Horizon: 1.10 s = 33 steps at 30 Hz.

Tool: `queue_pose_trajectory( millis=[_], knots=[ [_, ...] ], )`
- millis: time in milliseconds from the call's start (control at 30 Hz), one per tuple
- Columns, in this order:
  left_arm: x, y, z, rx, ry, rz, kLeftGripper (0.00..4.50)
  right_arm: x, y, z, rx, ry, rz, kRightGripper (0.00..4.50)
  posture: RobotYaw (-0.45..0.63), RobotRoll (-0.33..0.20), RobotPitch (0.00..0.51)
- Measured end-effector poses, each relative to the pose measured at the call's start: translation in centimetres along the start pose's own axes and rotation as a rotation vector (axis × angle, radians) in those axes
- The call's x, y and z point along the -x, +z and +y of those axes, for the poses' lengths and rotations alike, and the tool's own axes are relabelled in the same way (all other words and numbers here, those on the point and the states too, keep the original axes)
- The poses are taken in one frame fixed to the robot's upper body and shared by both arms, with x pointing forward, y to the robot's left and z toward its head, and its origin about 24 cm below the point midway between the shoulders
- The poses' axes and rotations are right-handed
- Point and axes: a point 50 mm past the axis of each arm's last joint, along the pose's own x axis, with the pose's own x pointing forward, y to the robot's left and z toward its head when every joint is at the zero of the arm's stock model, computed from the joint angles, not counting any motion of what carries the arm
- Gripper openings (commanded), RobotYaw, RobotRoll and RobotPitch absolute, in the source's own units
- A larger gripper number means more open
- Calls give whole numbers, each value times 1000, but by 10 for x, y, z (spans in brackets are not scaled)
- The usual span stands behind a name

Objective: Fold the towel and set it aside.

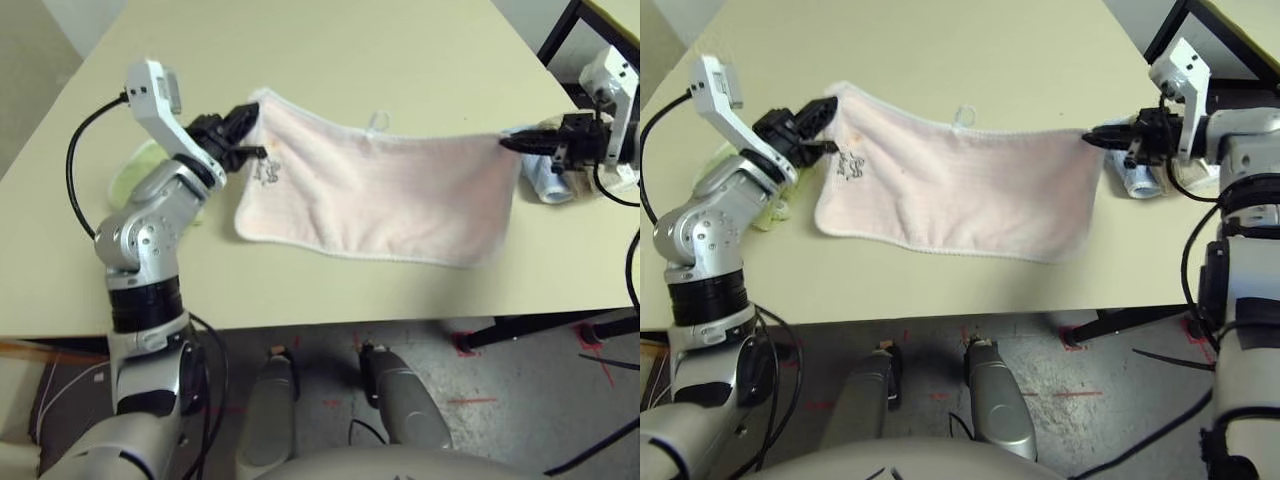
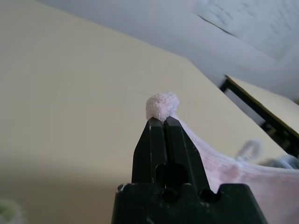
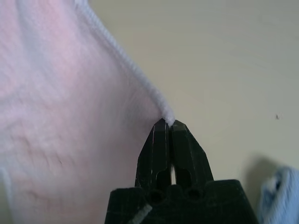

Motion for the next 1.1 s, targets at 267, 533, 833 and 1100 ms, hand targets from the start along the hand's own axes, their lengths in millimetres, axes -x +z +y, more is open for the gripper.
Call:
queue_pose_trajectory(
  millis=[267, 533, 833, 1100],
  knots=[
    [3, -3, 11, -34, 15, 14, 19, -23, 10, -3, 40, -145, -44, 0, 115, 0, 127],
    [-26, 51, -23, -86, -171, -267, 19, -9, 113, -31, 128, -536, -511, 0, 118, 0, 136],
    [53, -61, 30, -184, -218, 128, 19, -26, -13, 18, -64, 54, -160, 0, 129, 0, 181],
    [76, -45, 31, -264, -508, 286, 19, 2, -48, 32, -90, 266, 74, 0, 104, 0, 191]
  ],
)
